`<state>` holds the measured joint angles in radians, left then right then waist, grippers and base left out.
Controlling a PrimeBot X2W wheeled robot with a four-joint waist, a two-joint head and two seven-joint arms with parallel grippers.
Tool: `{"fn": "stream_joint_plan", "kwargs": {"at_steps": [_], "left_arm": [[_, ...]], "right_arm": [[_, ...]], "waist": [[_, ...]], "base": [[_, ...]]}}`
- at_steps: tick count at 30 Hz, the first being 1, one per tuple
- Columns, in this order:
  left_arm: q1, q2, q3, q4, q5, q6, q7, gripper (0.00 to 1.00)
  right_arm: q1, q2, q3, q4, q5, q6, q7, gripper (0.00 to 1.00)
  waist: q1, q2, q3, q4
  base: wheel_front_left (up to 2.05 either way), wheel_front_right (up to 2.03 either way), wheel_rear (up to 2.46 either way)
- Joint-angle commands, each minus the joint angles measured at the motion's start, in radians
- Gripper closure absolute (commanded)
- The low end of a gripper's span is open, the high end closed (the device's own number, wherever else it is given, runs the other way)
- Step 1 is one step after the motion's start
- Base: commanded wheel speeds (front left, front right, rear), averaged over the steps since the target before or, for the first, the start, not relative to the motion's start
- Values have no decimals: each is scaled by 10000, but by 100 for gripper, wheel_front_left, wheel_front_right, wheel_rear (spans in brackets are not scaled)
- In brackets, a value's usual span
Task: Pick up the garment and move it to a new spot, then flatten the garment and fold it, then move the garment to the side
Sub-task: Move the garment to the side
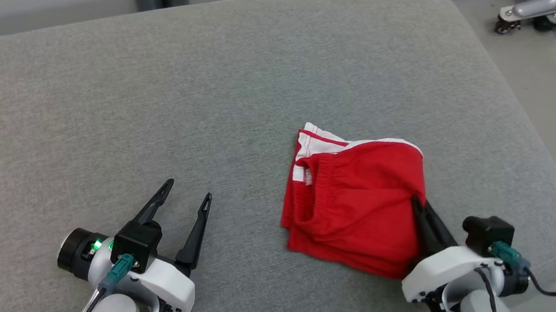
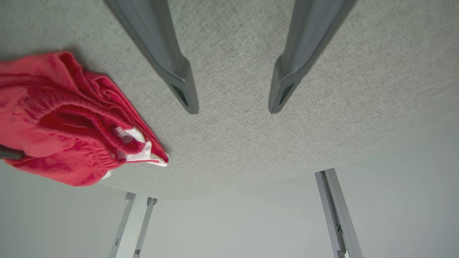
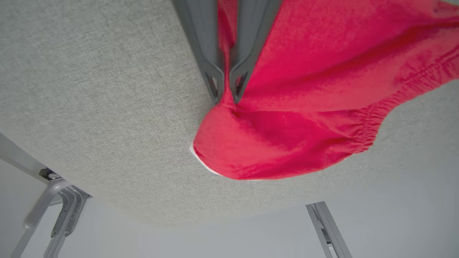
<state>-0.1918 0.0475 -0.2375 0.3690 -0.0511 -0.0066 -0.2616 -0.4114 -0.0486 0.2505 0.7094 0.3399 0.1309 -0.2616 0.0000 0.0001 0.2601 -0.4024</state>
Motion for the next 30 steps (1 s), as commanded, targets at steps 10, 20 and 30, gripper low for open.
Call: {"fn": "stream_joint_plan", "kwargs": {"at_steps": [10,20,30], "left_arm": [[-433,127,134,-167,282,-72,-49,0],[-656,244,193,-370,410,-62,-48,0],[-769,340,97,-757,477,-92,-35,0]], "right_arm": [[-1744,-1128,-1642,1142,-2370,-3,-51,100],[-3261,-2770,-3415,2591,-3960,-3,-51,100],[-4008,-3845,-6463,3367,-6079,-3,-38,70]], "waist": [[0,-1,798,1494],[0,-1,1309,2464],[0,-1,1688,3107]], "base": [[0,0,0],[0,0,0],[0,0,0]]}}
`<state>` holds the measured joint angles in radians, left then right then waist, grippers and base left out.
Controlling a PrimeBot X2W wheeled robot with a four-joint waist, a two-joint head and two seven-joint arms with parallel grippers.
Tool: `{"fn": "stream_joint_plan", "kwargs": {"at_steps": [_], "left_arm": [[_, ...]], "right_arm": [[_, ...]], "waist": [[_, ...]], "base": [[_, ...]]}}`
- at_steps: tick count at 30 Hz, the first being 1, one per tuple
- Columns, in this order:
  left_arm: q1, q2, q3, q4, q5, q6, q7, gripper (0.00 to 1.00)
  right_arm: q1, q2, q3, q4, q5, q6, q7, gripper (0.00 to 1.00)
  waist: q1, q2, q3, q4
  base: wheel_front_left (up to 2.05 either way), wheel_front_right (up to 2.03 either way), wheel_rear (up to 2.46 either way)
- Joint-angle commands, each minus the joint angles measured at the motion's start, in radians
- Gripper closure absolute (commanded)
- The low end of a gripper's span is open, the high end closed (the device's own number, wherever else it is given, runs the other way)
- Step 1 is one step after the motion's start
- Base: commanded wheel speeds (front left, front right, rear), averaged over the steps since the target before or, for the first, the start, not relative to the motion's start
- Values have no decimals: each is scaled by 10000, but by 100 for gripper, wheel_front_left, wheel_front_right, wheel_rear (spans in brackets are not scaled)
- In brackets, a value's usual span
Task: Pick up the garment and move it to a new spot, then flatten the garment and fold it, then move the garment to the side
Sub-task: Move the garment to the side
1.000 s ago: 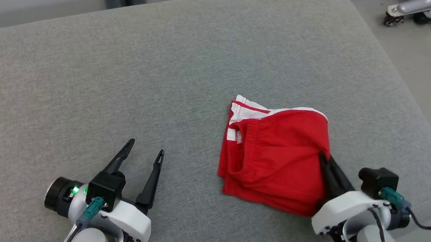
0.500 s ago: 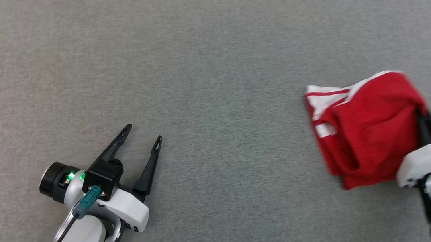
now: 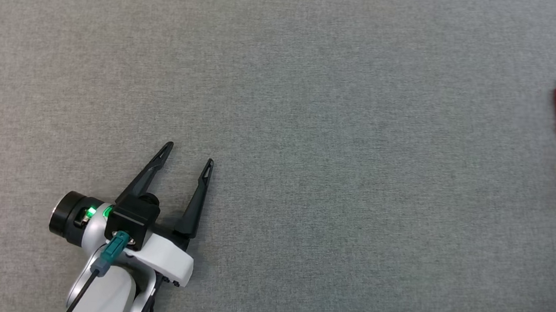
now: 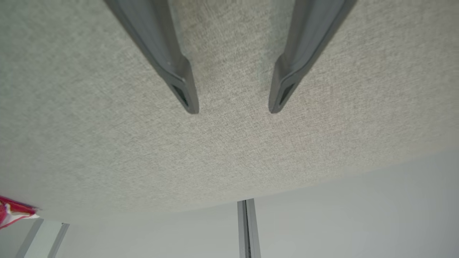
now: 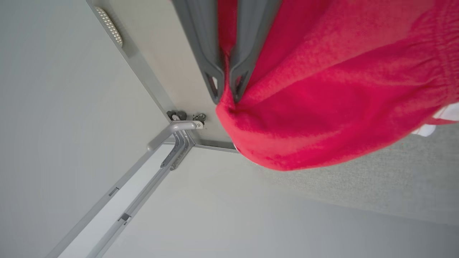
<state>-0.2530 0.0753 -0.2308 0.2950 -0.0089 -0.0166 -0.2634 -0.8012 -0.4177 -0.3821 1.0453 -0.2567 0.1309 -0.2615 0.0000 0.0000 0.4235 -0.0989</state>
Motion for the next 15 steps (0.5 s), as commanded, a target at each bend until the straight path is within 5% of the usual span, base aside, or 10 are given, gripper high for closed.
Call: {"fn": "stream_joint_plan", "kwargs": {"at_steps": [1,8,15], "left_arm": [[-161,58,29,-43,44,25,-18,0],[-11,12,75,-18,-108,112,-18,0],[227,-66,202,50,-263,267,-18,0]], "right_arm": [[-132,-176,-492,42,-383,-3,26,0],[-302,420,-1947,-774,-1593,-3,-48,0],[268,1725,-489,-2645,-599,-3,-48,0]], "waist": [[0,0,63,102],[0,0,-223,168],[0,0,-851,113]], "base": [[0,0,0],[0,0,0],[0,0,0]]}}
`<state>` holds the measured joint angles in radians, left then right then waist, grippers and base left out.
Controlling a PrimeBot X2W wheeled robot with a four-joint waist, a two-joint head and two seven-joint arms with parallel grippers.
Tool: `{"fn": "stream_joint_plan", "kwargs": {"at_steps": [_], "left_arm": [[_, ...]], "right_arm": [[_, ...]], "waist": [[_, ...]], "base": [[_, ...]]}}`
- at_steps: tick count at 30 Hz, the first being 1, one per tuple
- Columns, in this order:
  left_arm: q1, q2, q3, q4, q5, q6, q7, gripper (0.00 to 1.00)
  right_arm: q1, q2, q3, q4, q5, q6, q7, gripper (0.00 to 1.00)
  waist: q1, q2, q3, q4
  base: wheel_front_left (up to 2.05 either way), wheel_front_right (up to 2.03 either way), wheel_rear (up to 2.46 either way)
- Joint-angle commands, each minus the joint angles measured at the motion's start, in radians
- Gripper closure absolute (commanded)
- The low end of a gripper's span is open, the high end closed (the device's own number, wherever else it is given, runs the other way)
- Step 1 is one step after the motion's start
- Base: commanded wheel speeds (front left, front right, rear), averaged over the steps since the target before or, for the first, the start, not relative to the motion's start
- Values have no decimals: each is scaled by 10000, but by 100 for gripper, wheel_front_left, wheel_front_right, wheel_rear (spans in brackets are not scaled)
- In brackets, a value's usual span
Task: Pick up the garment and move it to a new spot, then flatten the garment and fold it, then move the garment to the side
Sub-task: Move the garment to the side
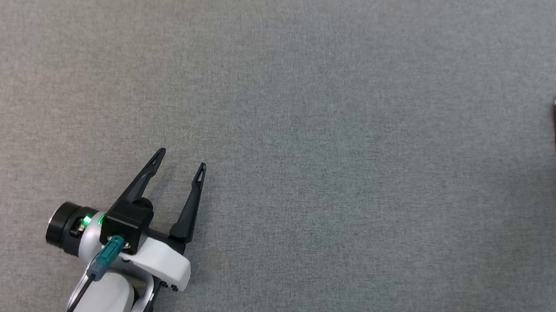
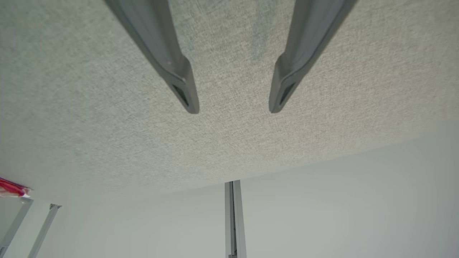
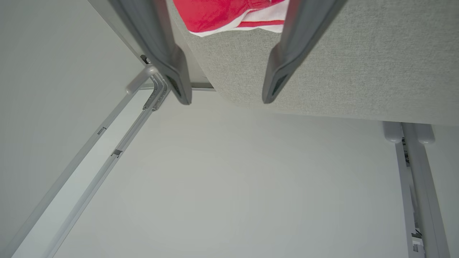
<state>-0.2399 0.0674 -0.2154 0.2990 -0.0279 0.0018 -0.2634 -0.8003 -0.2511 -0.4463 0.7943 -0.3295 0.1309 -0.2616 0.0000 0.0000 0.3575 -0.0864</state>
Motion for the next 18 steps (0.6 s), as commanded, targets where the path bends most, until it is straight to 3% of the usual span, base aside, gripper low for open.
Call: {"fn": "stream_joint_plan", "kwargs": {"at_steps": [1,12,18], "left_arm": [[116,5,82,11,-113,99,-18,0],[695,-95,536,34,-365,282,-18,0],[939,-128,680,98,-473,358,-19,0]], "right_arm": [[432,224,466,-412,379,-3,-47,0],[2806,1463,3429,-2384,2854,-3,-48,0],[3913,1744,4080,-2846,3569,-3,-48,0]], "waist": [[0,0,-298,-2],[0,0,-1444,415],[0,0,-1978,671]], "base": [[0,0,0],[0,0,0],[0,0,0]]}}
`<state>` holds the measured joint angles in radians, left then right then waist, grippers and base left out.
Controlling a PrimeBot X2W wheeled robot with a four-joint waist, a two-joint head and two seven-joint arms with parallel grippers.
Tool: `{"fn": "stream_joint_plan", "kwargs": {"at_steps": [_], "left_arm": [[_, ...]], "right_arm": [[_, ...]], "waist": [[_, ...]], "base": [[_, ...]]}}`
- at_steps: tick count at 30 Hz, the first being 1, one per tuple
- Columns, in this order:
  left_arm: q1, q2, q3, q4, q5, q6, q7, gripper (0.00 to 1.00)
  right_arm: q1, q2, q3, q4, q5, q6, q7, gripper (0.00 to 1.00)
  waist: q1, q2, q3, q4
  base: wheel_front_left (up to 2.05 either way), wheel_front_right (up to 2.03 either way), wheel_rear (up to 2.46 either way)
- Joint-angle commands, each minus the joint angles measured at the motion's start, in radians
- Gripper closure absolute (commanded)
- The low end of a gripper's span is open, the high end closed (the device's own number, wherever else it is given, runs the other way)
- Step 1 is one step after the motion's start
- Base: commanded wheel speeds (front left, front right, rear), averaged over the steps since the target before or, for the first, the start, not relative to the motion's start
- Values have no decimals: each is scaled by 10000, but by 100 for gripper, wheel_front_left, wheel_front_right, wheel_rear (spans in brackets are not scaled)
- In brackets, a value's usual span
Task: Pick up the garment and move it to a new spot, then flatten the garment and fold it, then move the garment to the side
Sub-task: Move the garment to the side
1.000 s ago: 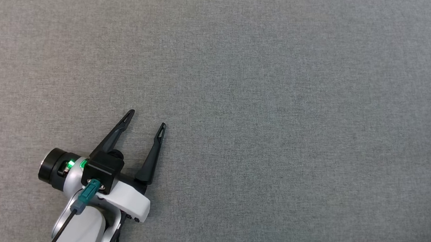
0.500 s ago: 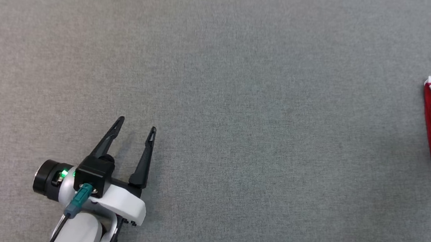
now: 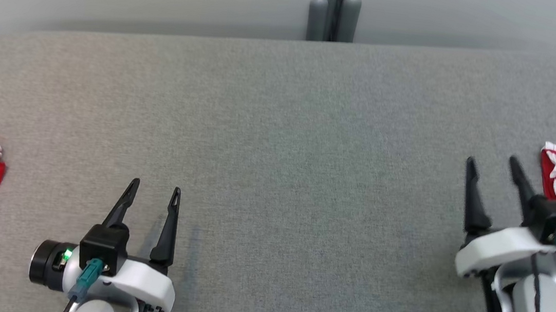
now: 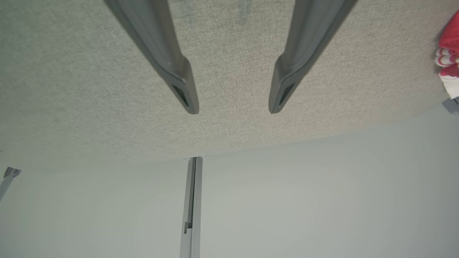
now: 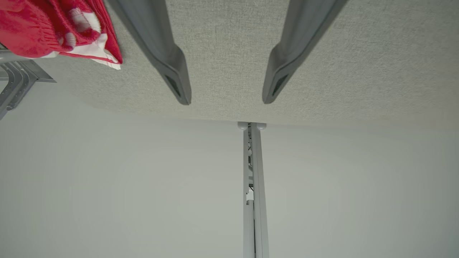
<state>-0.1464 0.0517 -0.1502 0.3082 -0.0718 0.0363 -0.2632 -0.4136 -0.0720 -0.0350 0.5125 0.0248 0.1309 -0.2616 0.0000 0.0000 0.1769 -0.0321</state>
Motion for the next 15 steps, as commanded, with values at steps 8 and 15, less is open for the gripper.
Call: {"fn": "stream_joint_plan", "kwargs": {"at_steps": [8,15], "left_arm": [[685,13,439,285,-139,246,-21,0],[1112,10,722,419,-206,354,-21,0]], "right_arm": [[1282,180,673,-375,788,-3,-48,0],[2087,176,924,-597,1206,-3,-49,0]], "waist": [[0,0,-1047,287],[0,0,-1623,400]], "base": [[0,0,0],[0,0,0]]}}
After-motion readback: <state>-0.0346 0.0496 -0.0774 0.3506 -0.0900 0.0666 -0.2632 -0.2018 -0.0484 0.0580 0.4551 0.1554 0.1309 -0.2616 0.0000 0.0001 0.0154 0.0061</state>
